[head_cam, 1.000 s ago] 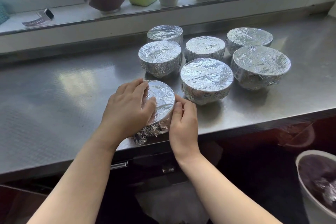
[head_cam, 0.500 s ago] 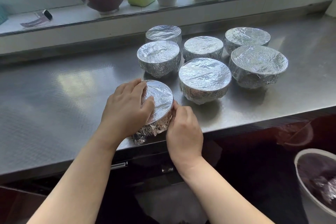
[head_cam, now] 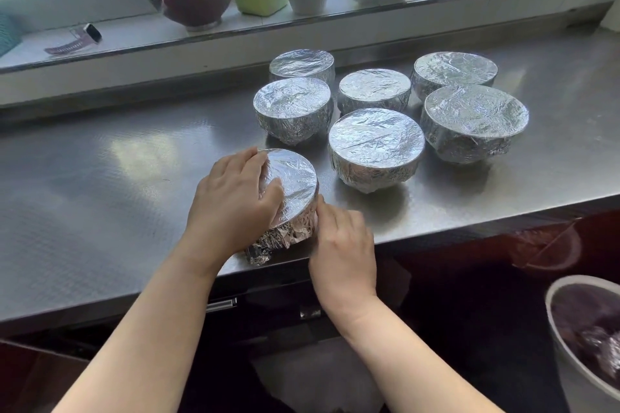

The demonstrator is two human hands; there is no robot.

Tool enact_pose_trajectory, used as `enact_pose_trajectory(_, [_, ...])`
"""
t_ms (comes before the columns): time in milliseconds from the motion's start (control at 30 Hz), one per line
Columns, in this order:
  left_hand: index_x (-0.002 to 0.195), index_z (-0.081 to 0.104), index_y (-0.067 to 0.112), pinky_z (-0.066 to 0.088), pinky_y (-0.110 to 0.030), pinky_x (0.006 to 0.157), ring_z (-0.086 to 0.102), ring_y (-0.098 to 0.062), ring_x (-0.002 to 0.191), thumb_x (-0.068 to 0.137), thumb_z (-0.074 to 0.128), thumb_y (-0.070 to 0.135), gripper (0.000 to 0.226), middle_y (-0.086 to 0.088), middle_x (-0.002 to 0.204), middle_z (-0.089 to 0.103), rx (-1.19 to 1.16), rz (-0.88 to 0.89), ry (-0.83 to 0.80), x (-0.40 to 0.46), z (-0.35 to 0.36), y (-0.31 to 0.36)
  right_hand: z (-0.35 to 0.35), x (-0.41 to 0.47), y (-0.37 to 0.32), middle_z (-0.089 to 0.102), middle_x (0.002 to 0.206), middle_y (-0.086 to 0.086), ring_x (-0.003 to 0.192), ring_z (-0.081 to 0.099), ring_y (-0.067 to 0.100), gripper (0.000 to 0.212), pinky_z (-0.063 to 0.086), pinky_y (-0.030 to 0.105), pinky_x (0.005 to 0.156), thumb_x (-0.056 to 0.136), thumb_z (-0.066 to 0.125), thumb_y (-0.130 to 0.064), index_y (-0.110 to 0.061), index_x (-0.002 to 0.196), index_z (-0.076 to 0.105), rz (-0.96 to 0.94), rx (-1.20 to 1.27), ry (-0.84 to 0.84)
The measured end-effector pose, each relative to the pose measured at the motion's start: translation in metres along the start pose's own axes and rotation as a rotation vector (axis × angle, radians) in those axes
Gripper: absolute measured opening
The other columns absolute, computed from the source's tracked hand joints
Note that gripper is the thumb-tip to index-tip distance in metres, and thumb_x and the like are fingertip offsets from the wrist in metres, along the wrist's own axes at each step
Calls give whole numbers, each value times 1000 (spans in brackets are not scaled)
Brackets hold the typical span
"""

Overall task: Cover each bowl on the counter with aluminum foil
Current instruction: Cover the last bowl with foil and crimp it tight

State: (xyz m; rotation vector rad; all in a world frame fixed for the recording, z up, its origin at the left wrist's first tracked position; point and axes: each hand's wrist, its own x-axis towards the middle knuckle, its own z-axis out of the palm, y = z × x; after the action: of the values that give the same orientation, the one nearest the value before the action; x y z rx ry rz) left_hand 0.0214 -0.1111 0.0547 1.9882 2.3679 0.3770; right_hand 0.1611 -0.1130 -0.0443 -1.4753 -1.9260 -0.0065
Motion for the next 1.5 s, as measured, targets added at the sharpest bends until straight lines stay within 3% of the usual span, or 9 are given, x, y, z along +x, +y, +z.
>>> enact_pose_trajectory(200, [150,32,22,19,-38,115,18,-18,145,96,39,44,59,5,159,25,10,-74,23,-2,1,9,-25,20,21,65,117,15,106,61,34,50,48,40,95,85,34,-7,0,128,58,103,298,-18])
enact_pose_trajectory(333, [149,33,20,21,-41,113,19,-21,144,96,35,44,58,2,159,25,-4,-154,42,-4,4,20,-49,29,-5,50,139,0,132,43,9,47,30,18,112,98,36,-18,-3,141,46,132,746,15])
enact_pose_trajectory(467, [149,33,18,21,-42,113,20,-24,143,99,28,42,56,-1,159,25,-16,-195,54,-7,5,28,-34,33,-20,29,157,1,144,21,5,50,11,6,113,103,38,-19,-5,150,30,150,851,-180])
enact_pose_trajectory(667, [153,28,20,19,-40,115,16,-22,146,101,20,47,59,0,161,23,-39,-157,23,-7,2,20,-26,29,-15,41,151,-4,139,31,-2,43,21,10,113,105,36,-21,-14,148,38,193,950,-142])
enact_pose_trajectory(767, [153,28,18,19,-38,115,18,-20,145,102,20,43,57,0,160,26,-64,-140,67,-10,4,17,-26,27,-15,65,103,-10,89,60,-2,33,47,19,85,105,38,-19,-22,136,51,286,1049,-72])
enact_pose_trajectory(867, [152,30,17,20,-37,114,21,-21,144,103,21,42,55,0,159,29,-83,-141,100,-11,6,18,-26,25,-16,61,77,-16,61,53,0,12,43,17,63,103,46,-18,-22,110,54,375,1124,-14])
enact_pose_trajectory(1000, [151,32,17,20,-38,114,22,-22,144,98,12,49,65,-1,158,30,-60,-139,103,-10,7,18,-28,25,-21,59,83,-11,67,55,-5,14,41,12,63,102,48,-16,-19,89,42,442,1134,28])
enact_pose_trajectory(1200, [151,33,17,20,-38,114,22,-22,144,99,13,48,64,-1,158,30,-53,-138,103,-9,9,17,-22,26,-25,64,100,3,73,56,-3,12,44,12,70,103,41,-9,-20,107,41,461,1153,44])
enact_pose_trajectory(1500, [148,37,19,22,-40,113,24,-23,143,88,11,52,74,-1,157,33,-75,-140,127,-8,10,16,-17,25,-23,61,116,-5,102,55,-15,25,39,6,85,102,36,-2,-24,112,45,473,1149,45])
